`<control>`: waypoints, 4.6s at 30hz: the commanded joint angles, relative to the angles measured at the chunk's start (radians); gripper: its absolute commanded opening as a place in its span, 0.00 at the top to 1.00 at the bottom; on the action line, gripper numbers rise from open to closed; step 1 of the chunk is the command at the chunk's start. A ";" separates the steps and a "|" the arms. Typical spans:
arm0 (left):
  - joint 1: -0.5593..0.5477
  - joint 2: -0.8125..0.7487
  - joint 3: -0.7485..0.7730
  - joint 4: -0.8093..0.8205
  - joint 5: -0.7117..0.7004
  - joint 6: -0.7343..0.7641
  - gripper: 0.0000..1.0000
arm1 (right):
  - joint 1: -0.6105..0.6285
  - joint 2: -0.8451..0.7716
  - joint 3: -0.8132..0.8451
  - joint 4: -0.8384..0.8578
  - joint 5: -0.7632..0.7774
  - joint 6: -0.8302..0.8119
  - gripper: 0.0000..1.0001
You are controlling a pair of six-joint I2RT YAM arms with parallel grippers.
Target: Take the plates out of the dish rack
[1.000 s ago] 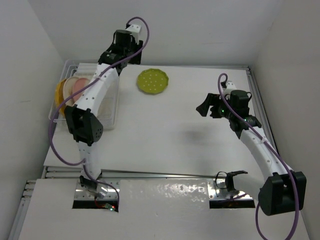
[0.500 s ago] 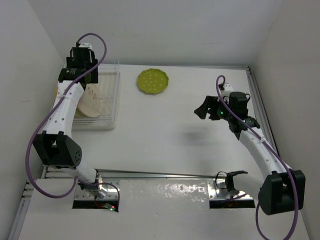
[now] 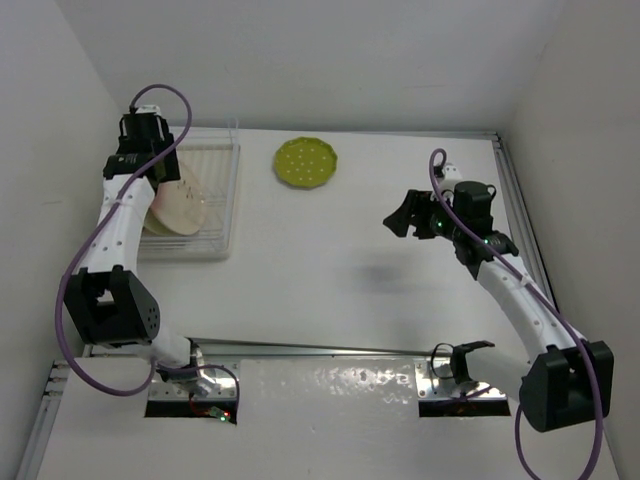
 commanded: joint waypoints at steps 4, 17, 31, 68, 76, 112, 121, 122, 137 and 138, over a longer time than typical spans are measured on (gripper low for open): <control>0.068 0.020 0.007 0.004 0.136 -0.043 0.47 | 0.008 -0.068 -0.044 0.035 0.040 -0.022 0.23; 0.079 0.072 -0.044 -0.004 0.168 -0.082 0.53 | 0.008 -0.079 -0.113 0.080 0.032 -0.036 0.22; 0.174 0.110 -0.041 -0.026 0.498 -0.027 1.00 | 0.008 -0.088 -0.105 0.065 0.035 -0.017 0.22; -0.056 0.040 0.327 -0.003 1.234 -0.033 1.00 | 0.164 0.413 0.386 0.562 -0.246 0.312 0.18; -0.090 0.007 0.231 0.025 1.354 -0.040 1.00 | 0.236 0.619 0.513 0.627 -0.305 0.357 0.18; -0.095 0.127 0.230 0.105 0.825 -0.192 0.00 | 0.143 0.676 0.256 1.273 -0.178 0.961 1.00; -0.050 0.142 0.346 0.030 0.601 -0.063 0.00 | -0.106 0.760 0.234 1.079 0.038 0.958 1.00; -0.047 0.138 0.345 0.022 0.558 -0.050 0.00 | -0.123 0.777 0.251 1.015 0.052 0.942 1.00; 0.010 0.093 0.296 -0.027 0.461 0.019 0.00 | -0.322 0.971 0.388 0.948 0.207 0.892 1.00; 0.013 0.095 0.296 -0.027 0.461 0.019 0.00 | -0.333 0.975 0.374 0.968 0.218 0.907 1.00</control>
